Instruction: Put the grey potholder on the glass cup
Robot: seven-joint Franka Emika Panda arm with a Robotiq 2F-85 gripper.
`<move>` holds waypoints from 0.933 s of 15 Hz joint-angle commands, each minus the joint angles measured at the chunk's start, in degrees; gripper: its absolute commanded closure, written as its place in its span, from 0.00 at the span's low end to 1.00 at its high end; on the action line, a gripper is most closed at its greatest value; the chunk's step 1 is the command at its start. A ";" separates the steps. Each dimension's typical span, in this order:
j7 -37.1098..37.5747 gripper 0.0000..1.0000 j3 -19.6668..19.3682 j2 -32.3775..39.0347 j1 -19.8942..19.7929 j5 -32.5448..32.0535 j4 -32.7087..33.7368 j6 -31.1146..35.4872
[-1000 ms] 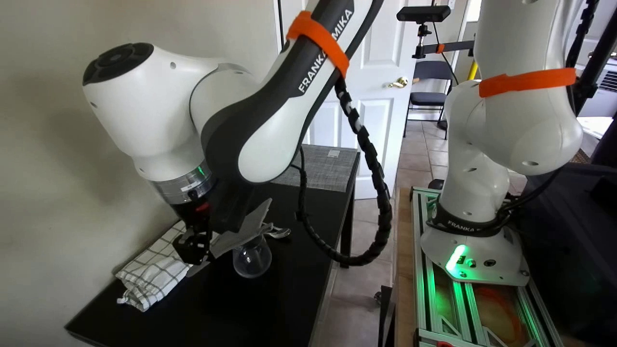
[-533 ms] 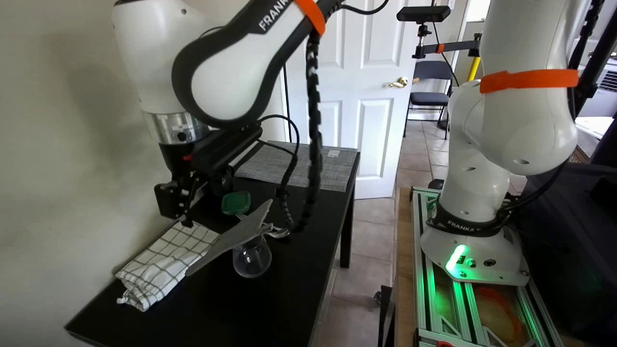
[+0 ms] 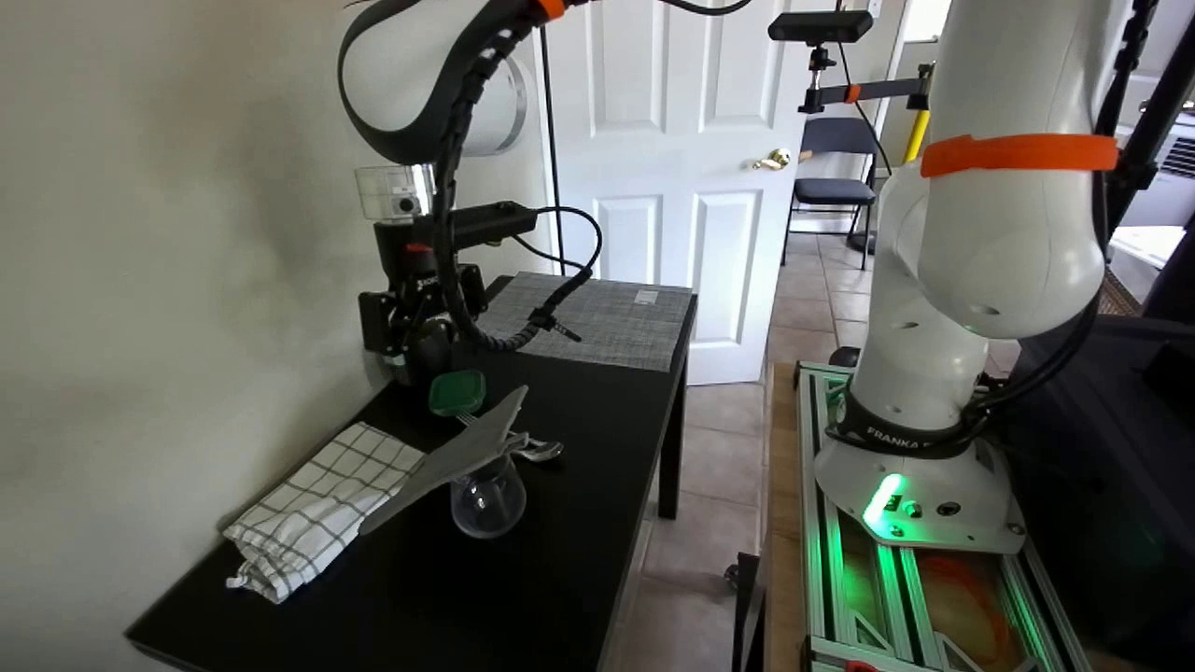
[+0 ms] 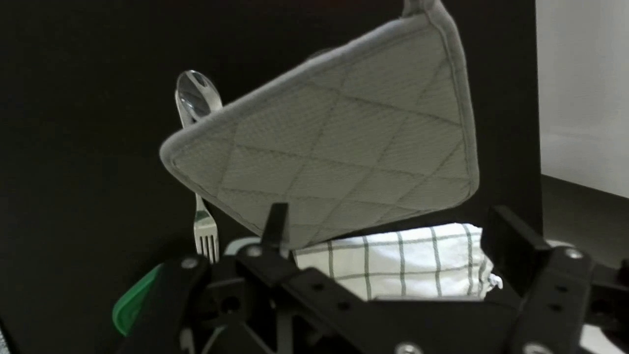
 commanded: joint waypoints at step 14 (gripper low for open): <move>-2.79 0.00 -5.22 2.29 -6.03 8.84 -4.24 -7.43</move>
